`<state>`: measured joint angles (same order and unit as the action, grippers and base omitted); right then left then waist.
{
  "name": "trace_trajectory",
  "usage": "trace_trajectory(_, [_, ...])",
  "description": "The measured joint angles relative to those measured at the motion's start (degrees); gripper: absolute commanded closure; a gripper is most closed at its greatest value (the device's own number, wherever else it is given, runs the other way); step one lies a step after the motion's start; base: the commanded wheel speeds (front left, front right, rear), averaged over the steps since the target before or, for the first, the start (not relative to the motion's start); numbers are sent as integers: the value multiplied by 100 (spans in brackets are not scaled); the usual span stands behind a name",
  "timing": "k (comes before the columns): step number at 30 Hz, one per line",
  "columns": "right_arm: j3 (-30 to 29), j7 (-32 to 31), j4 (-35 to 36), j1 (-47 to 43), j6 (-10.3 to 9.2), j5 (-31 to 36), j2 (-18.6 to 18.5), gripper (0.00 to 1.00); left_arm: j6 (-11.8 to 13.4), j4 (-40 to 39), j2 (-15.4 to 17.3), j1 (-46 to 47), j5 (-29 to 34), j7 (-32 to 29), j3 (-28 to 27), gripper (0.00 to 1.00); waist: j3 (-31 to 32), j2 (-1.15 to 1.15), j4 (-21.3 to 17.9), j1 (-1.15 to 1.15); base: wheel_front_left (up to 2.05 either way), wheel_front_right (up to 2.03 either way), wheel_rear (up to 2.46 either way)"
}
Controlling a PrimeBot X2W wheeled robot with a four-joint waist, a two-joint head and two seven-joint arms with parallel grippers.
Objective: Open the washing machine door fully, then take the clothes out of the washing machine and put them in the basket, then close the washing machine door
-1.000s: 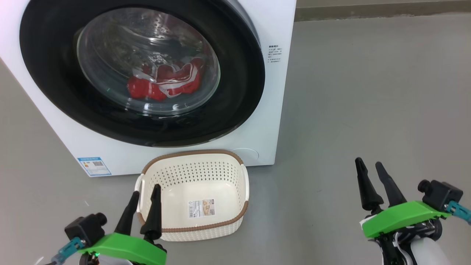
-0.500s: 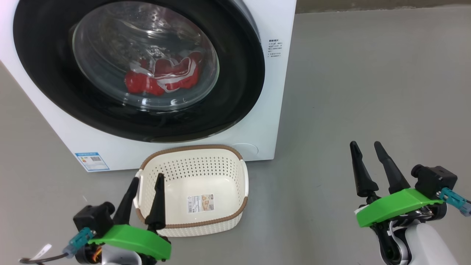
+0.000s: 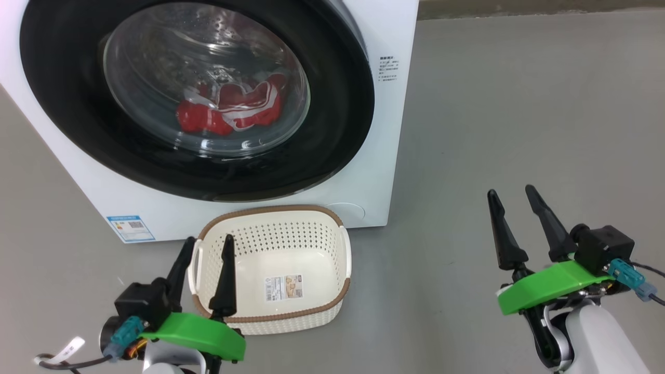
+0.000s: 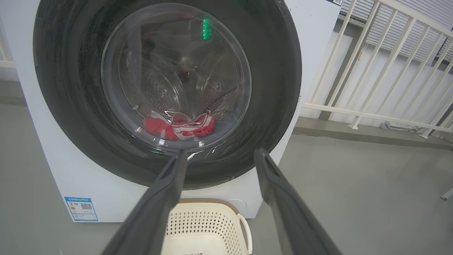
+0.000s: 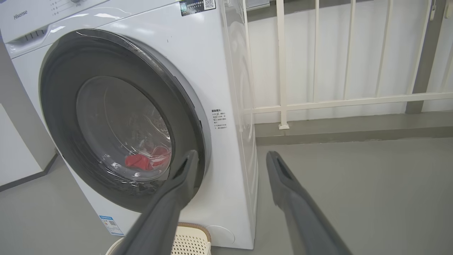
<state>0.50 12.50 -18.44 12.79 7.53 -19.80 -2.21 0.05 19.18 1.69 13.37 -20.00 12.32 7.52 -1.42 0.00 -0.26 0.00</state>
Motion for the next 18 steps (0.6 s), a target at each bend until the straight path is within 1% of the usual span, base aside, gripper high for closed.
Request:
trace_trajectory(11, [25,175,14,169,0,697,-31,0,73,69,14,135,634,198,89,0,6,0,27,0,0,0,0])
trace_trajectory(18, [13,214,-21,172,0,727,-34,0,96,114,14,196,647,198,98,0,40,0,56,0,0,0,0])
